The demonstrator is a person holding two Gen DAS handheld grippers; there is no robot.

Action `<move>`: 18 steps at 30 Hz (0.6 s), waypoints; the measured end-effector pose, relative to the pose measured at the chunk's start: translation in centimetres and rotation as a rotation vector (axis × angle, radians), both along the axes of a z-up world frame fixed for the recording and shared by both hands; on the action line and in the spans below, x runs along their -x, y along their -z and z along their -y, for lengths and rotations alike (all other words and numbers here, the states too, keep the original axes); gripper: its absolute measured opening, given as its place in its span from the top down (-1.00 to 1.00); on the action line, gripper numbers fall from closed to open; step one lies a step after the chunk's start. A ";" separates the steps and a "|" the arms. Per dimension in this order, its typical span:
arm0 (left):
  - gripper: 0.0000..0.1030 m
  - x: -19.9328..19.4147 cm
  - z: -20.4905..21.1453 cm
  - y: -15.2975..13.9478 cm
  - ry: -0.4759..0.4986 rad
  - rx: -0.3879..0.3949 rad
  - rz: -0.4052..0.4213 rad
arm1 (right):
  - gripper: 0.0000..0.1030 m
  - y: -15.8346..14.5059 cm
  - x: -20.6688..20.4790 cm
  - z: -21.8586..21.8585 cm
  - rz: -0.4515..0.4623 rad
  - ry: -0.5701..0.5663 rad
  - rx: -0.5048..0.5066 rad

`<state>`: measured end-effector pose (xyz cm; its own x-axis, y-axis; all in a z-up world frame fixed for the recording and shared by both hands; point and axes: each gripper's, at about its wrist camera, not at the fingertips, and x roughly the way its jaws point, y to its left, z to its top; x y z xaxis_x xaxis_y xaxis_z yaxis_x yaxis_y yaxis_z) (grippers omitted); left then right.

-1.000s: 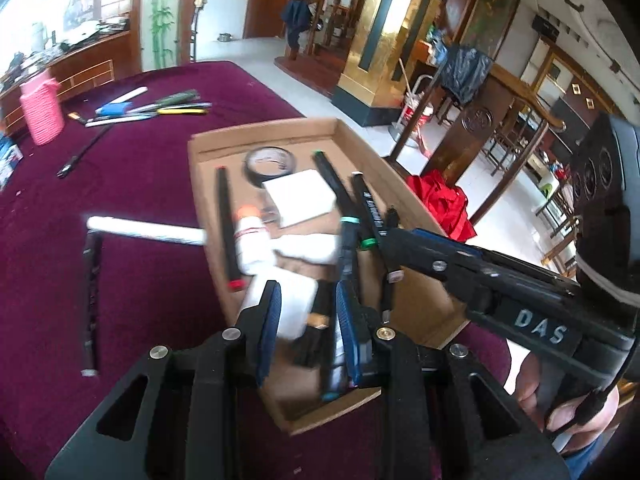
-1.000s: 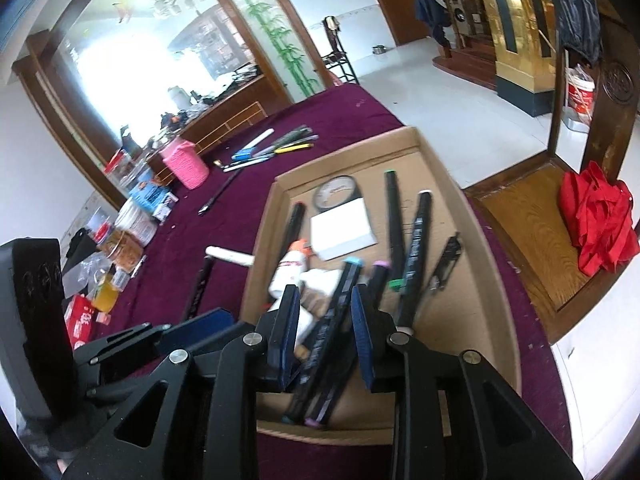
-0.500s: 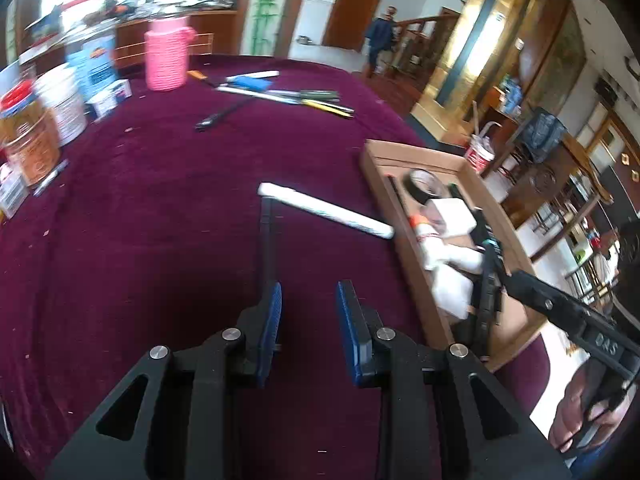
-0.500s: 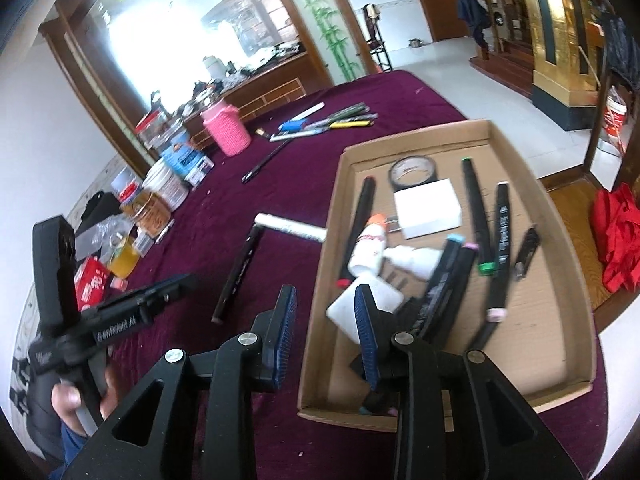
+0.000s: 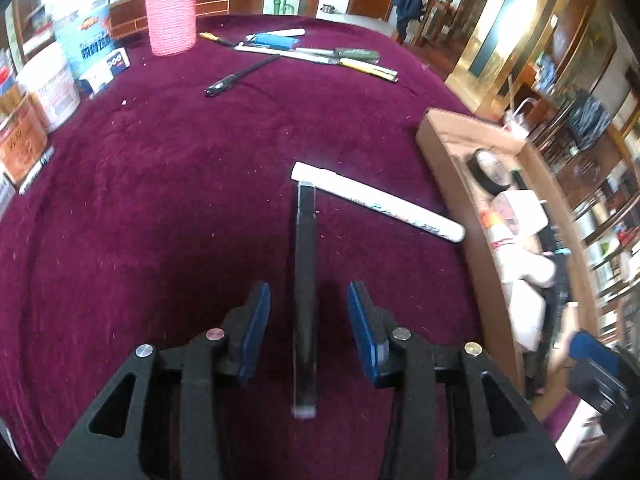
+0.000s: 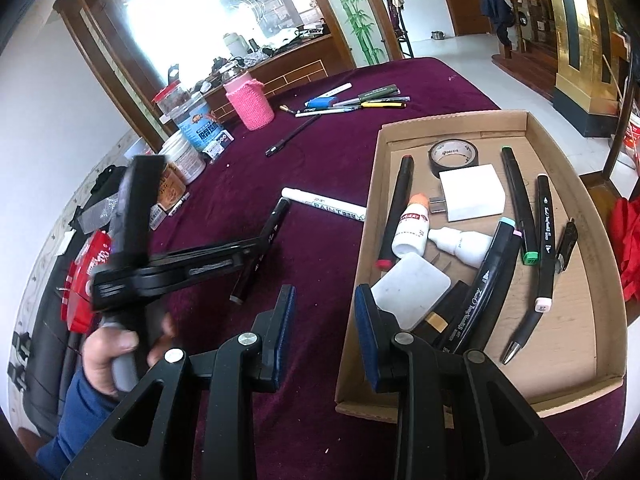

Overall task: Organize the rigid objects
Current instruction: 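Grasp the last black marker with the left tool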

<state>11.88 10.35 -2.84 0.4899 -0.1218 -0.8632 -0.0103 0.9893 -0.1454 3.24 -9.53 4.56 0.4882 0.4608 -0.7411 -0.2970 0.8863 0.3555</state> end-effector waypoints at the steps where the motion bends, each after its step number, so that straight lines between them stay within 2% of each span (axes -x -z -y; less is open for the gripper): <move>1: 0.28 -0.3 0.2 0.4 -0.002 -0.021 -0.009 | 0.48 0.0 0.0 0.0 -0.001 -0.002 0.002; 3: 0.66 -0.3 0.1 0.9 -0.005 -0.041 -0.015 | 0.48 0.0 -0.1 -0.1 0.000 -0.005 0.005; 5: 0.75 0.1 -0.6 0.9 -0.015 -0.058 -0.011 | 0.48 -0.1 -0.3 -0.2 0.002 -0.012 0.014; 8: 0.75 1.8 -2.9 0.9 -0.053 -0.034 -0.025 | 0.48 -0.2 -0.9 -0.9 0.001 -0.031 0.037; 12: 0.75 5.1 -6.7 0.7 -0.134 -0.080 0.000 | 0.48 0.0 -2.8 -3.0 -0.010 -0.085 0.082; 14: 0.75 6.1 -8.0 0.7 -0.174 -0.102 0.015 | 0.48 0.6 -4.7 -4.8 -0.038 -0.111 0.108; 18: 0.75 6.5 -9.0 1.2 -0.191 -0.096 0.039 | 0.47 2.0 -8.6 -8.1 -0.081 -0.136 0.150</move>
<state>5.35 19.34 -4.00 0.5295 0.0580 -0.8463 -0.1950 0.9793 -0.0549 11.81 -1.41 2.55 0.3649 0.3998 -0.8408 -0.3936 0.8847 0.2498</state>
